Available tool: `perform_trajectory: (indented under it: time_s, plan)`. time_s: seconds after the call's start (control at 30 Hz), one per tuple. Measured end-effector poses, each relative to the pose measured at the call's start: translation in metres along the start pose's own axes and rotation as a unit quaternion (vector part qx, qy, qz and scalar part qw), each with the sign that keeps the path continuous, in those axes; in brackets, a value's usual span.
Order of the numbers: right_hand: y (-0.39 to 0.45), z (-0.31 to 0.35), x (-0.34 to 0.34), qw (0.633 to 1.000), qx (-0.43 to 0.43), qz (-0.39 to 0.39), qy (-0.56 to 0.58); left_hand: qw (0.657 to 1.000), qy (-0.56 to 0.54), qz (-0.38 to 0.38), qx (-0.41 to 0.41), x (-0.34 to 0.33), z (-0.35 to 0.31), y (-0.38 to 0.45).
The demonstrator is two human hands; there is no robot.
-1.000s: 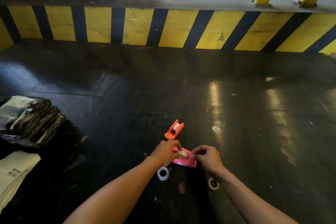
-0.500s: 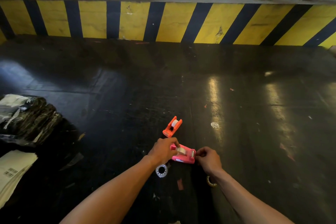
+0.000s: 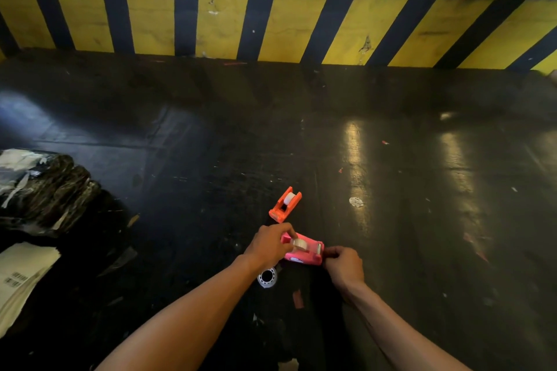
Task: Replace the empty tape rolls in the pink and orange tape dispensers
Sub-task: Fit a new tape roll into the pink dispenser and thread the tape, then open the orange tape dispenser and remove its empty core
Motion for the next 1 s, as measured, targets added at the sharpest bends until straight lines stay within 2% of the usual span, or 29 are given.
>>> perform_trajectory:
  time_s: [0.1,0.17,0.3,0.33,0.4,0.47,0.53,0.73,0.9,1.0]
  plan:
    - [-0.007,0.004,-0.008,0.992,0.077,0.065,-0.071,1.000,-0.003,0.004,-0.002,-0.001,-0.002,-0.001]
    - [-0.007,0.010,-0.013,0.979,0.117,0.074,-0.151,1.000,0.004,0.009,-0.003,0.000,-0.002,-0.002]
    - [-0.002,0.024,-0.010,0.947,0.183,0.030,-0.260,0.998,0.008,0.059,-0.032,0.001,-0.002,-0.007]
    - [0.000,0.029,-0.008,0.935,0.198,0.018,-0.294,0.998,0.007,0.054,-0.043,0.005,-0.001,-0.009]
    - [0.007,0.035,-0.001,0.919,0.217,0.004,-0.329,0.999,0.002,-0.008,-0.048,0.019,0.002,-0.012]
    - [0.016,0.042,0.010,0.925,0.209,-0.007,-0.318,0.996,0.014,-0.086,-0.032,0.036,0.007,-0.013]
    - [0.028,0.047,0.025,0.939,0.187,-0.031,-0.288,0.994,0.017,-0.112,-0.010,0.045,0.011,-0.010]
    - [0.058,0.068,0.048,0.938,0.137,-0.081,-0.307,0.997,-0.002,-0.053,0.055,0.046,0.015,0.020]
    - [0.075,0.076,0.042,0.951,0.106,-0.094,-0.274,0.997,-0.008,-0.031,0.070,0.035,0.010,0.037]
    - [0.078,0.070,0.044,0.951,0.030,-0.116,-0.285,0.997,-0.017,-0.028,0.069,0.031,0.012,0.038]
Point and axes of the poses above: each hand's wrist, its own y-axis towards the middle knuckle, its own x-axis out of the back of the hand, z = x × y, the point moved 7 cm from there along y, towards the middle knuckle, and after that the axes turned 8 degrees about -x, right-handed, at the moved point
